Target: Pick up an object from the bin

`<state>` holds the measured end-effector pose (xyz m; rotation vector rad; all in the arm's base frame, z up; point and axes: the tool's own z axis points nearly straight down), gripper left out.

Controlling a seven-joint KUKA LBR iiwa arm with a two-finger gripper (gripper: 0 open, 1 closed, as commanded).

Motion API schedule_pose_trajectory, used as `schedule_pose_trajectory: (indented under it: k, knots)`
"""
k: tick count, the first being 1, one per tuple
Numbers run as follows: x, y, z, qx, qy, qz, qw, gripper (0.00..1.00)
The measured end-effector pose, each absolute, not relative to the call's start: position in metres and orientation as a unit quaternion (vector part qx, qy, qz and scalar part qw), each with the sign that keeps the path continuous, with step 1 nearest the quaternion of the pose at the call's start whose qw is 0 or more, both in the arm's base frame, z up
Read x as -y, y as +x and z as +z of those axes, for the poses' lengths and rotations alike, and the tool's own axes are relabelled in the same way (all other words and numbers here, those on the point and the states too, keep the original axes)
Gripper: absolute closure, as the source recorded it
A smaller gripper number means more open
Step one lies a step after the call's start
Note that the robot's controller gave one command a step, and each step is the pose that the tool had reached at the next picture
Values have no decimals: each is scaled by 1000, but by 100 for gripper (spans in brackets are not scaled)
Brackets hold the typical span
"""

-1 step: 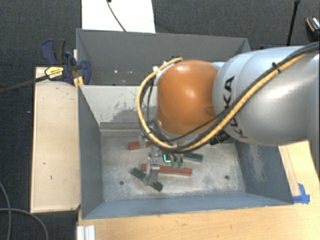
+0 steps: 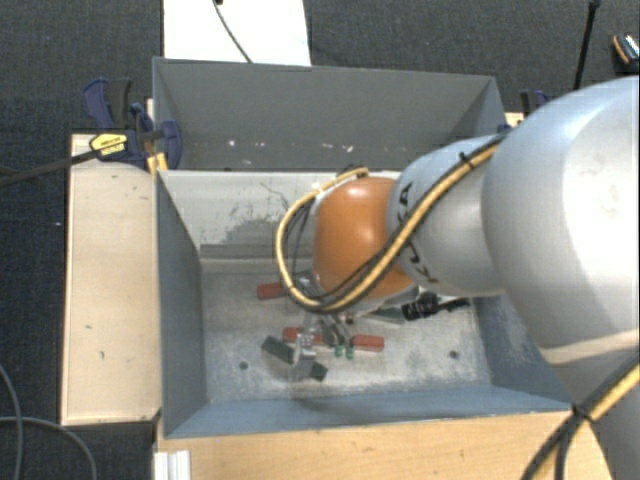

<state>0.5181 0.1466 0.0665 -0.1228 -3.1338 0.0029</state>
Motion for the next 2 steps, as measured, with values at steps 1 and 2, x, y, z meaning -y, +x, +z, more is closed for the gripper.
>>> schedule_pose_trajectory:
  k: [1, 2]
  knots:
    - [-149, 519, 71, 999, -41, -1, 0, 100]
    - [-172, 494, 203, 1000, -12, -2, -4, 100]
